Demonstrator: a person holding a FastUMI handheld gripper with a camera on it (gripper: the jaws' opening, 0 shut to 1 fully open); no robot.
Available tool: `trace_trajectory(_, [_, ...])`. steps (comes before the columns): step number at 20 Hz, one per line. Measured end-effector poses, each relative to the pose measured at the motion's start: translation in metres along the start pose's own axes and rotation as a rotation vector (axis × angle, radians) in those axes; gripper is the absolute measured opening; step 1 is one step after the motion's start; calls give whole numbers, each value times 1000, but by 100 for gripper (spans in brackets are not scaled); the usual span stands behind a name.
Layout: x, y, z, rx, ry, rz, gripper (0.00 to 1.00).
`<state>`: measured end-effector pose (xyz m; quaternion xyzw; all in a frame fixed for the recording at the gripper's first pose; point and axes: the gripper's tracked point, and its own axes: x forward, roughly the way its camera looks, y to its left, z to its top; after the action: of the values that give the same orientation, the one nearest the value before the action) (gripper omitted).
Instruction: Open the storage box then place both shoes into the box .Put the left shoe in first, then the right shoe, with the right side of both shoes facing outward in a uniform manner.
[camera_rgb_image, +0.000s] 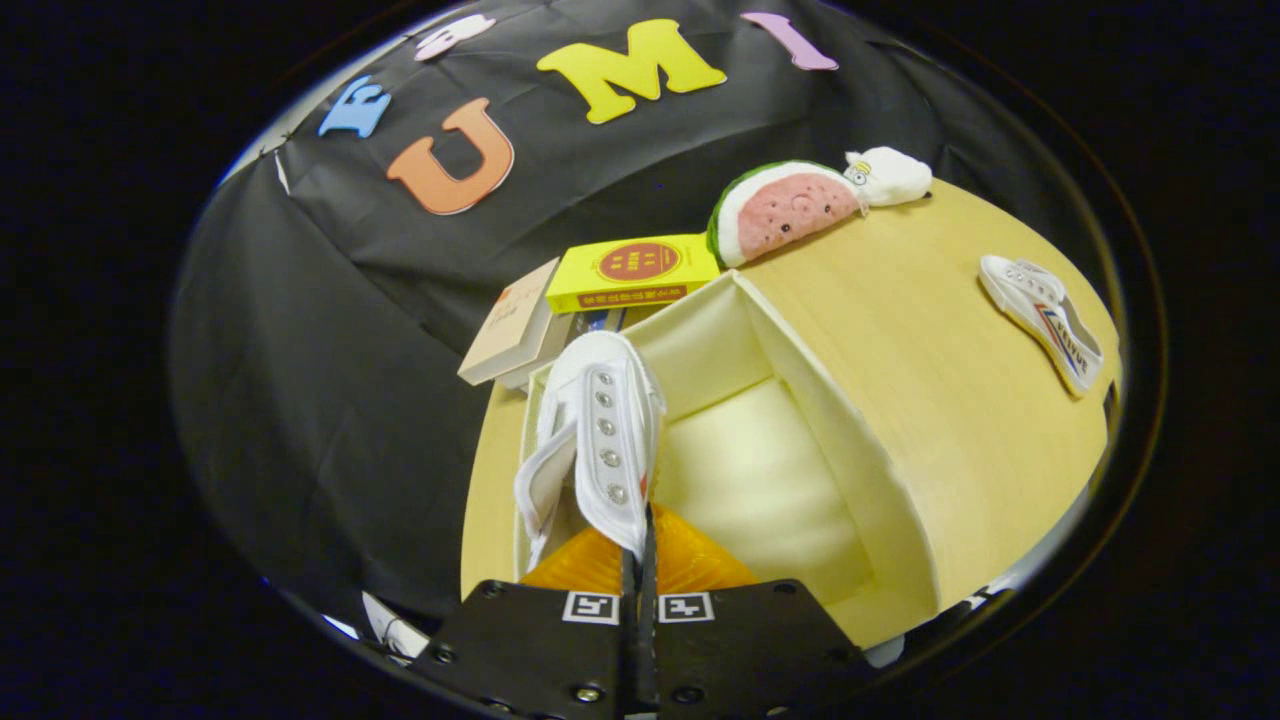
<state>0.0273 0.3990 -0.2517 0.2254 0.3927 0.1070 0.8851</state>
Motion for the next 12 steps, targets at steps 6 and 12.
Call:
trace_trajectory(6, [6,21,-21,-74,51,75,45])
trace_trajectory(12, [-13,25,-9,-203,-2,74,90])
